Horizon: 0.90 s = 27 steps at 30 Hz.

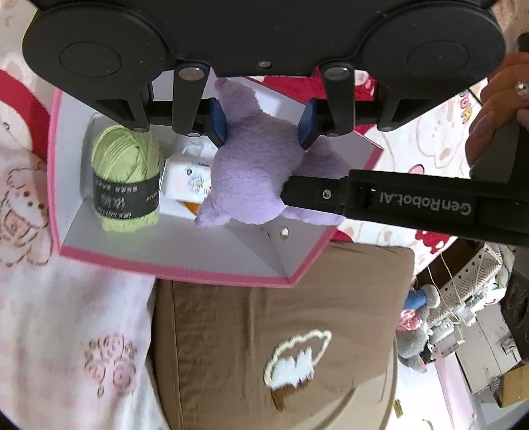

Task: Organize objects
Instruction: 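Lift the purple plush toy with the left gripper over the pink box, then lower the plush toy into the box, open the left gripper, withdraw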

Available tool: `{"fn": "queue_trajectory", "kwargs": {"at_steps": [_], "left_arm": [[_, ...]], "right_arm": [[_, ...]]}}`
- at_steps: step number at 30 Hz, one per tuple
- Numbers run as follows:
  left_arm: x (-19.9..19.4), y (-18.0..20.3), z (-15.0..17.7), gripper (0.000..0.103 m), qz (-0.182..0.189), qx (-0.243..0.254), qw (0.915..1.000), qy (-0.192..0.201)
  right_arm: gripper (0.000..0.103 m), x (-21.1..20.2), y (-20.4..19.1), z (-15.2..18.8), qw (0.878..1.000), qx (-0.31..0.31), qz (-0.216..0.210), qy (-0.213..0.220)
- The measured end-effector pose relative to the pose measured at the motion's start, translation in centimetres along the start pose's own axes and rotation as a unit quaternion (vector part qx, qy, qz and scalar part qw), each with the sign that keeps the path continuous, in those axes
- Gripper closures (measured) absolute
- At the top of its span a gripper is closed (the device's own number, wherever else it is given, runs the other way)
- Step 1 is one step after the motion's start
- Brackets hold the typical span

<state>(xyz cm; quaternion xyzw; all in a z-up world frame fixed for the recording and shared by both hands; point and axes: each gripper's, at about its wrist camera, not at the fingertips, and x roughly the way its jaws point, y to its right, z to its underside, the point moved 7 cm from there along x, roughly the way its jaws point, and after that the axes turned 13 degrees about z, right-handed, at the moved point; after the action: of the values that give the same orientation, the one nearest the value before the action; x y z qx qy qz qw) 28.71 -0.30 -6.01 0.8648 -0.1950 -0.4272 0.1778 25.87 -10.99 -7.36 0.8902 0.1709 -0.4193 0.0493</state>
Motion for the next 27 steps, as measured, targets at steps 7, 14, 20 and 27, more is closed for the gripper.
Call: {"fn": "queue_trajectory", "kwargs": {"at_steps": [7, 14, 20, 27], "left_arm": [[2.2, -1.4, 1.0, 0.063, -0.019, 0.025, 0.9995, -0.004], [3.4, -2.0, 1.2, 0.063, -0.029, 0.039, 0.9987, -0.016], [4.1, -2.2, 1.7, 0.062, -0.040, 0.040, 0.9979, -0.030], [4.8, -2.9, 2.1, 0.060, -0.032, -0.005, 0.9988, -0.037]], "right_arm": [[0.053, 3.3, 0.0, 1.1, 1.000, 0.003, 0.002, -0.016], [0.053, 5.5, 0.5, 1.7, 0.999, 0.035, -0.018, -0.038], [0.053, 6.9, 0.7, 2.2, 0.996, 0.066, -0.026, -0.063], [0.053, 7.6, 0.9, 2.5, 0.995, 0.066, -0.007, -0.076]]}}
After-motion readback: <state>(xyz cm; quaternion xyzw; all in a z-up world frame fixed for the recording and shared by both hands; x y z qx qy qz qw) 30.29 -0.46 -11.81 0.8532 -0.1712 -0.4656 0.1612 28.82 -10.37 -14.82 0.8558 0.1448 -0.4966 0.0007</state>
